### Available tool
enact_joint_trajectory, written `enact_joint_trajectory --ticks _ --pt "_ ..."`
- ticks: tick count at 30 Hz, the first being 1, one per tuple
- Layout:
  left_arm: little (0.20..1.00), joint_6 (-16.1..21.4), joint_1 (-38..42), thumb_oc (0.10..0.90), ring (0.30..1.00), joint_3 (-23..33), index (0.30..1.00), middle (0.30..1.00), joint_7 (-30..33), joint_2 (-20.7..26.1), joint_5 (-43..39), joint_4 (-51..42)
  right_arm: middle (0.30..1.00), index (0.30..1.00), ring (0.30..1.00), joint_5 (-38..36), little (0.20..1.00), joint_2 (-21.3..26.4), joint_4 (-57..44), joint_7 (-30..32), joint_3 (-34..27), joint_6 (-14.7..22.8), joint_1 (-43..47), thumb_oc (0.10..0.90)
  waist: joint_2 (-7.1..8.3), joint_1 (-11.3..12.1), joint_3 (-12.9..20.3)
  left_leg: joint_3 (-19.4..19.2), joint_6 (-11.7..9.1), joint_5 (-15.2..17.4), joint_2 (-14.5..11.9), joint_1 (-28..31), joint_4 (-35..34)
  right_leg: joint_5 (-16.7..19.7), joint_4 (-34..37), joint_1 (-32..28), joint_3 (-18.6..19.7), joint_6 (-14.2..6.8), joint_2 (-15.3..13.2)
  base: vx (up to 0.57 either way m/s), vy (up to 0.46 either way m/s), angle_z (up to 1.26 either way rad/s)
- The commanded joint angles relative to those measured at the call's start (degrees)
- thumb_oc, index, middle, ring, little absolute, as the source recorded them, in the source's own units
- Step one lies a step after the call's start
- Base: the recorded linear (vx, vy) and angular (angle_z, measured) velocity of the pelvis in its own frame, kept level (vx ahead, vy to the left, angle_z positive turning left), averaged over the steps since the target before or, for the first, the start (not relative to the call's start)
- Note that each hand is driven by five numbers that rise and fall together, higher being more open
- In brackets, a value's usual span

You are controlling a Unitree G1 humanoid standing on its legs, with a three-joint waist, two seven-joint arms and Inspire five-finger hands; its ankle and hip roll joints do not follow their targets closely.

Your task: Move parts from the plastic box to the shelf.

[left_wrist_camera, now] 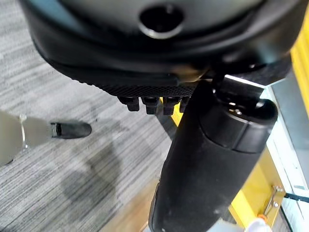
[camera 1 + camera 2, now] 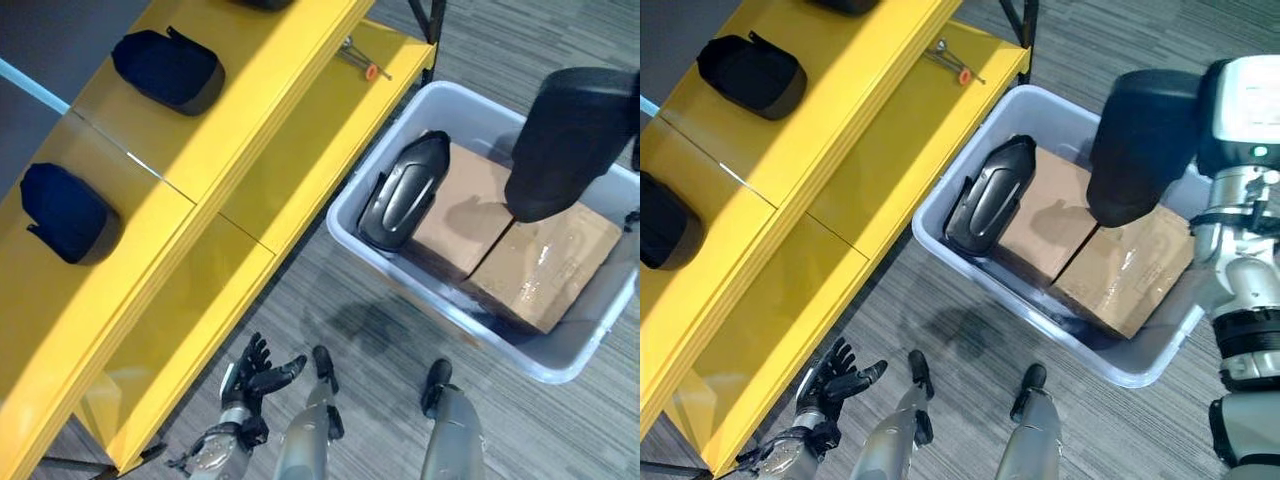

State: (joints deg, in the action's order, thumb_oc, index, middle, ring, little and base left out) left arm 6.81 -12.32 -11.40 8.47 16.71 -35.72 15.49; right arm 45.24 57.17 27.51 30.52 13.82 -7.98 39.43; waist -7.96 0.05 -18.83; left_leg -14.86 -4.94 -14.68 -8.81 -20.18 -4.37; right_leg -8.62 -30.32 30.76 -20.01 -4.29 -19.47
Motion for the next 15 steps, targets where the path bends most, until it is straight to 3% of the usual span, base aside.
enact_joint_trajectory --ticks 1,8,15 --pt "1.0 5.0 2.4 0.9 1.0 3.0 1.0 1.0 2.6 1.3 0.0 -4.6 0.3 0.3 0.3 3.0 0.3 -5.8 2.4 -8.6 9.6 3.5 -10.0 0.4 1.12 1.0 -6.2 5.5 -2.8 10.4 -2.8 7.8 3.4 9.2 11.6 -3.1 -3.9 -3.7 -2.7 0.0 0.0 0.0" --pt "1.0 5.0 3.0 0.9 1.0 4.4 1.0 1.0 4.0 1.1 0.8 -4.4 0.3 0.3 0.3 6.4 0.3 -6.0 -8.0 -9.1 6.9 5.5 -19.0 0.4 2.93 -0.5 -6.6 5.6 -2.6 11.8 -2.8 8.4 4.3 9.7 12.0 -4.0 -3.6 -4.2 -2.7 0.0 0.0 0.02" --pt "1.0 5.2 2.7 0.9 1.0 4.9 1.0 1.0 4.2 1.4 1.1 -4.3 0.3 0.3 0.3 9.0 0.3 -6.4 -9.0 -10.5 9.1 7.0 -22.0 0.4 3.93 -0.6 -6.4 5.6 -2.7 12.3 -2.9 9.1 4.3 10.4 12.7 -4.8 -3.6 -4.6 -2.7 0.0 0.001 -0.01"
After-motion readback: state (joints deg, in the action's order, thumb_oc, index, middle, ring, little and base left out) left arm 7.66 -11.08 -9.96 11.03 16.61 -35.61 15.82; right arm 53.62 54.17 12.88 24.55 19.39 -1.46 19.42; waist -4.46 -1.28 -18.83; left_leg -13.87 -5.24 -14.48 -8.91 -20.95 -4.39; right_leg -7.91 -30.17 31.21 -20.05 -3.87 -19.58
